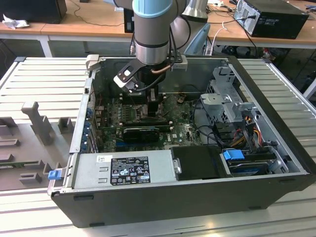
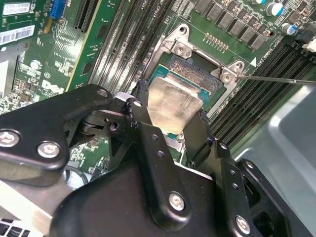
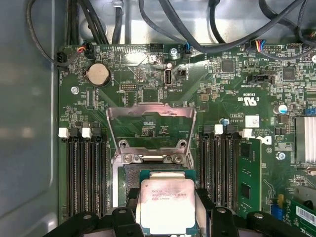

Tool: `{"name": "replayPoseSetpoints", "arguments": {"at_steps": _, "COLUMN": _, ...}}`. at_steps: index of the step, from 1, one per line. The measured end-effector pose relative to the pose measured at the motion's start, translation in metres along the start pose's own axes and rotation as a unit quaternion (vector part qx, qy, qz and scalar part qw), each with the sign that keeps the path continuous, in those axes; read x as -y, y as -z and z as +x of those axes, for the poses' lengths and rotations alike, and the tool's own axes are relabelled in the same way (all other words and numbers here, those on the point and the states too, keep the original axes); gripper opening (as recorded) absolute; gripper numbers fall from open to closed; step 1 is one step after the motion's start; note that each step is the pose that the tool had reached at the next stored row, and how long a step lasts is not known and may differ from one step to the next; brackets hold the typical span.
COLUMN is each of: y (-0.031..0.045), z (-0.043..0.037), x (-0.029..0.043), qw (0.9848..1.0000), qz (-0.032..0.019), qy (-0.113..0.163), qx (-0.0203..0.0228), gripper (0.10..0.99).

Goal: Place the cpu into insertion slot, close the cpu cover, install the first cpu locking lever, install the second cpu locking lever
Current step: 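Place the cpu into insertion slot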

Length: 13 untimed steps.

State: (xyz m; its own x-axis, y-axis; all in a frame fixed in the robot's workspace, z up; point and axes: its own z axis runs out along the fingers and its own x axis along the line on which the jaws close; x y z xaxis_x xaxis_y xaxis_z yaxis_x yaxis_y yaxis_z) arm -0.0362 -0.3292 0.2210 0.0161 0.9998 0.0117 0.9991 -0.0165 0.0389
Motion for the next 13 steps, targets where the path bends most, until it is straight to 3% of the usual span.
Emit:
{"name": "replayPoseSetpoints", "arguments": {"at_steps": 5, "y": -0.0089, "z": 0.0041, "x": 0.0005, "qw": 1.0, "qz": 0.0001, "qy": 0.0, "qx": 0.0001, "gripper": 0.529}}
{"name": "replayPoseSetpoints", "arguments": {"at_steps": 13, "y": -0.0157, "z": 0.0107, "x": 0.0042, "qw": 1.0, "qz": 0.0, "qy": -0.001, "qx": 0.0001, "gripper": 0.529}}
